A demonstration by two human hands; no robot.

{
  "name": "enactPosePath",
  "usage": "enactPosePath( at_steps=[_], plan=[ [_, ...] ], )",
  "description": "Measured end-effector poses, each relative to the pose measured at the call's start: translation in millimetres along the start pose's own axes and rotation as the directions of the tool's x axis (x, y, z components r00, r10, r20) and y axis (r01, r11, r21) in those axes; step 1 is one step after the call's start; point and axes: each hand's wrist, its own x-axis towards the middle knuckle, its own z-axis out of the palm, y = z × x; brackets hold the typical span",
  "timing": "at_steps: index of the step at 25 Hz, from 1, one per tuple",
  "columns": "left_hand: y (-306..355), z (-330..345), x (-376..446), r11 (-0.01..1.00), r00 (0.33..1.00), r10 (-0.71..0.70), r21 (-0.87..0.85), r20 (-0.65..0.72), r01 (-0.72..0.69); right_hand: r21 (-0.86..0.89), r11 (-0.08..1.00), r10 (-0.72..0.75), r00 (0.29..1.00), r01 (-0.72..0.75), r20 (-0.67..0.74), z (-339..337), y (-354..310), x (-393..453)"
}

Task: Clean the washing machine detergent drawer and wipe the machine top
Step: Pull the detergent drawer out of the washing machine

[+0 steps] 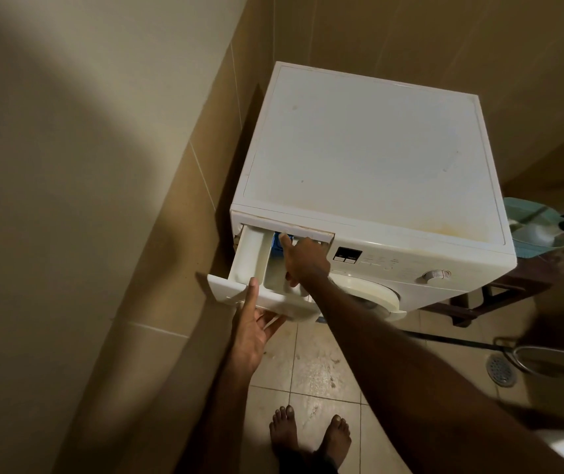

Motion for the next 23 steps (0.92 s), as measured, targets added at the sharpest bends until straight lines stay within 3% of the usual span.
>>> enactPosePath(
  at_steps=[3, 10, 15, 19, 23],
  plan=[
    [-0.1, -0.4, 5.7, 0.999, 0.999, -0.026, 0.024, -0.026, 0.027, -0.016, 0.999, 0.042, 0.999, -0.042, -0.026, 6.2, -0.2, 5.8],
    [-1.3, -0.4, 13.1, 0.998, 0.995, -0.043, 0.050, -0.094, 0.048, 0.315, 0.923, 0.210, 0.976, -0.218, 0.061, 7.1, 0.6, 10.8],
    [0.7, -1.3, 12.6, 0.996, 0.995, -0.037, 0.074, -0.098, 0.044, 0.314, 0.922, 0.220, 0.974, -0.224, 0.050, 9.0, -1.5, 10.3],
    [-0.9, -0.2, 2.2, 0.994, 0.995, -0.022, 0.106, -0.096, 0.032, 0.210, 0.957, 0.209, 0.978, -0.200, -0.021, 9.4, -1.6, 0.7],
    [-13.3, -12.5, -13.8, 0.996, 0.997, -0.011, 0.093, -0.075, 0.018, 0.223, 0.953, 0.201, 0.979, -0.203, 0.032, 9.6, 8.6, -16.9]
  ],
)
